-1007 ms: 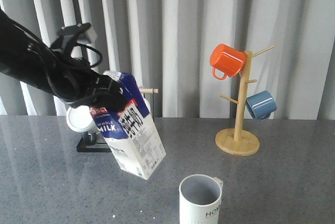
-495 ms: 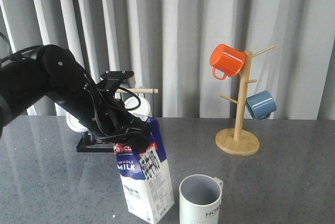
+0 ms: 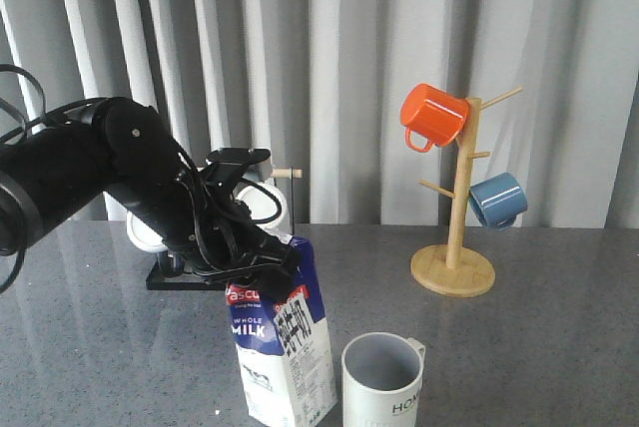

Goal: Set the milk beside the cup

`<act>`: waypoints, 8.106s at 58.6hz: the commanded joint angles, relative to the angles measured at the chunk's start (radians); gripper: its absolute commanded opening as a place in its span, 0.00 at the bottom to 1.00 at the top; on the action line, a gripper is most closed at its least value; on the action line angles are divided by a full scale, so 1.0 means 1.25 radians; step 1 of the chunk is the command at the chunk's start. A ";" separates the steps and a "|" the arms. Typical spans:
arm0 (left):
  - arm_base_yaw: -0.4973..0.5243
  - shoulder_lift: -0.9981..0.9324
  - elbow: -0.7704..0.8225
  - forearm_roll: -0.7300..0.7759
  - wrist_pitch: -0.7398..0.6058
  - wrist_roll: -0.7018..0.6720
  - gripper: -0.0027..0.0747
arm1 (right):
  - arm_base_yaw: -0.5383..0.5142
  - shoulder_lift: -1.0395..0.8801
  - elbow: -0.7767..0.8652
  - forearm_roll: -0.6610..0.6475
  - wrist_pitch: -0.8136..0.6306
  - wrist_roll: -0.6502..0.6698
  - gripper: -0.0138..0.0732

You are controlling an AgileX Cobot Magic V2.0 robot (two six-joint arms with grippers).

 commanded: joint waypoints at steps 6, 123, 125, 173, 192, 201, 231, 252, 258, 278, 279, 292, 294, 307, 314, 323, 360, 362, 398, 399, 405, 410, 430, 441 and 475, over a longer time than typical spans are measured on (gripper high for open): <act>-0.004 -0.042 -0.027 -0.023 -0.014 -0.007 0.16 | -0.001 0.001 -0.019 0.004 -0.052 -0.001 0.15; -0.004 -0.187 -0.027 0.063 0.011 -0.043 0.71 | -0.001 0.001 -0.019 0.004 -0.052 -0.001 0.15; -0.004 -0.198 -0.027 0.075 0.011 -0.053 0.71 | -0.001 0.001 -0.019 0.004 -0.052 -0.001 0.15; -0.004 -0.567 -0.013 0.262 0.011 -0.120 0.02 | -0.001 0.001 -0.019 0.004 -0.044 -0.001 0.15; -0.004 -0.844 0.335 0.264 -0.031 -0.214 0.02 | -0.001 0.001 -0.019 0.004 -0.044 -0.001 0.15; -0.004 -0.989 0.531 0.264 -0.054 -0.243 0.02 | -0.001 0.001 -0.019 0.004 -0.044 -0.001 0.15; -0.004 -1.189 0.871 0.310 -0.289 -0.241 0.02 | -0.001 0.001 -0.019 0.004 -0.045 -0.001 0.15; 0.061 -1.336 1.461 0.475 -1.096 -0.235 0.02 | -0.001 0.001 -0.019 0.004 -0.045 -0.001 0.15; 0.102 -1.406 1.606 0.469 -1.229 -0.248 0.02 | -0.001 0.001 -0.019 0.004 -0.045 -0.001 0.15; 0.249 -1.595 1.642 0.405 -0.994 -0.270 0.02 | -0.001 0.001 -0.019 0.003 -0.045 -0.001 0.15; 0.253 -1.595 1.642 0.405 -0.988 -0.270 0.02 | -0.001 0.001 -0.019 0.003 -0.045 -0.001 0.15; 0.257 -1.598 1.642 0.405 -0.970 -0.270 0.02 | -0.001 0.001 -0.019 0.003 -0.045 -0.001 0.15; 0.257 -1.598 1.642 0.405 -0.971 -0.270 0.02 | -0.001 0.001 -0.019 0.003 -0.045 -0.001 0.15; 0.257 -1.598 1.642 0.400 -0.973 -0.271 0.02 | -0.001 0.001 -0.019 0.003 -0.045 -0.001 0.15; 0.257 -1.598 1.642 0.346 -0.973 -0.243 0.02 | -0.001 0.001 -0.019 0.003 -0.045 -0.001 0.15; 0.257 -1.598 1.642 0.249 -0.973 -0.129 0.02 | -0.001 0.001 -0.019 0.003 -0.045 -0.001 0.15; 0.257 -1.598 1.642 0.215 -0.973 -0.116 0.02 | -0.001 0.001 -0.019 0.003 -0.045 -0.001 0.15; 0.257 -1.598 1.642 0.215 -0.973 -0.116 0.02 | -0.001 0.001 -0.019 0.003 -0.045 -0.001 0.15; 0.257 -1.598 1.642 0.215 -0.973 -0.116 0.03 | -0.001 -0.010 -0.016 -0.020 -0.044 -0.001 0.15; 0.257 -1.598 1.642 0.215 -0.973 -0.116 0.03 | -0.002 -0.015 -0.014 -0.023 -0.047 -0.001 0.15; 0.257 -1.598 1.642 0.215 -0.973 -0.116 0.03 | -0.030 -0.068 0.043 -0.022 -0.117 0.012 0.15; 0.257 -1.598 1.642 0.215 -0.973 -0.116 0.03 | -0.077 -0.128 0.123 -0.016 -0.205 0.070 0.15; 0.257 -1.598 1.642 0.215 -0.973 -0.116 0.03 | -0.183 -0.352 0.316 -0.081 -0.337 0.258 0.15; 0.257 -1.598 1.642 0.215 -0.973 -0.116 0.03 | -0.248 -0.395 0.316 -0.150 -0.317 0.344 0.15; 0.257 -1.598 1.642 0.215 -0.973 -0.116 0.03 | -0.292 -0.419 0.316 -0.250 -0.326 0.380 0.15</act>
